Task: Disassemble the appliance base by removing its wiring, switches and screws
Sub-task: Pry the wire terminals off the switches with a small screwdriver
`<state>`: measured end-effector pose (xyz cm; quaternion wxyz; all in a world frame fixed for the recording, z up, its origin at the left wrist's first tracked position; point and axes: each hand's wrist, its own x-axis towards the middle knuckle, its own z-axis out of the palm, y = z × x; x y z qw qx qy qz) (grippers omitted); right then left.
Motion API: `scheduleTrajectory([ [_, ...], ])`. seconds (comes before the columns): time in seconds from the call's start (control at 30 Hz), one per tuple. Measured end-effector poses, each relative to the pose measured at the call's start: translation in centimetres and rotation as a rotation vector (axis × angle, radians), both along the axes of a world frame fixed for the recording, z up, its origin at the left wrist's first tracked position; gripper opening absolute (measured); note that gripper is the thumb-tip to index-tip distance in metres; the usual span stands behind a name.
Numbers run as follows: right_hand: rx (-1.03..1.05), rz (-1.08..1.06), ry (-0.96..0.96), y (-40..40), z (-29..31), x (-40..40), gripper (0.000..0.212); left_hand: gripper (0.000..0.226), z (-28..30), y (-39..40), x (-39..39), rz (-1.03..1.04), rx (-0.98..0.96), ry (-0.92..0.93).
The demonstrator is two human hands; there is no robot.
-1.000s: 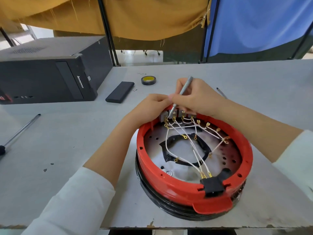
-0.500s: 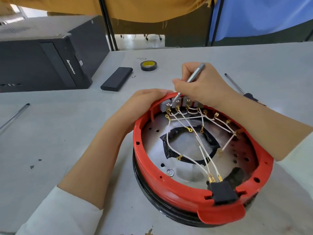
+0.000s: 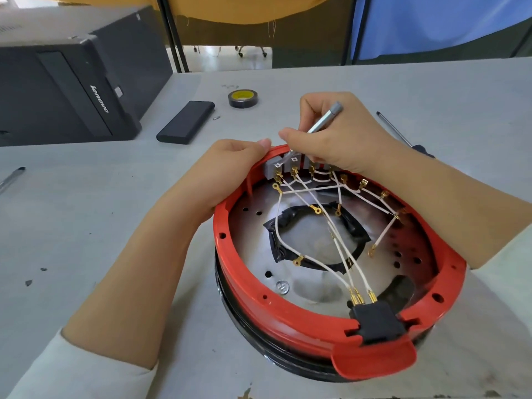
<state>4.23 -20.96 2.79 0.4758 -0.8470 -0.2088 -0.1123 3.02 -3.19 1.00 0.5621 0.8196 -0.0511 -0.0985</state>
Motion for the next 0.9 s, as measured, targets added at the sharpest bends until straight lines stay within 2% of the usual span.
scheduleTrajectory([
  [0.27, -0.097, -0.051, -0.085, 0.5, -0.3, -0.5, 0.033, 0.033, -0.1, -0.1, 0.1, 0.025, 0.036, -0.046],
  [0.4, -0.076, -0.073, -0.091, 0.9, -0.6, -0.4, 0.036, 0.039, -0.1, -0.1, 0.1, 0.022, 0.061, -0.061],
  [0.57, -0.041, -0.092, -0.009, 1.2, -0.3, 0.2, 0.036, 0.049, -0.2, -0.2, 0.4, -0.001, 0.133, -0.079],
  [0.73, -0.091, -0.113, 0.013, 1.7, 0.0, 0.9, 0.033, 0.053, -0.3, -0.2, 0.5, 0.011, 0.158, -0.081],
  [0.9, -0.092, -0.118, -0.074, 1.3, -0.5, 0.3, 0.032, 0.054, -0.3, -0.1, 0.5, 0.022, 0.141, -0.080],
])
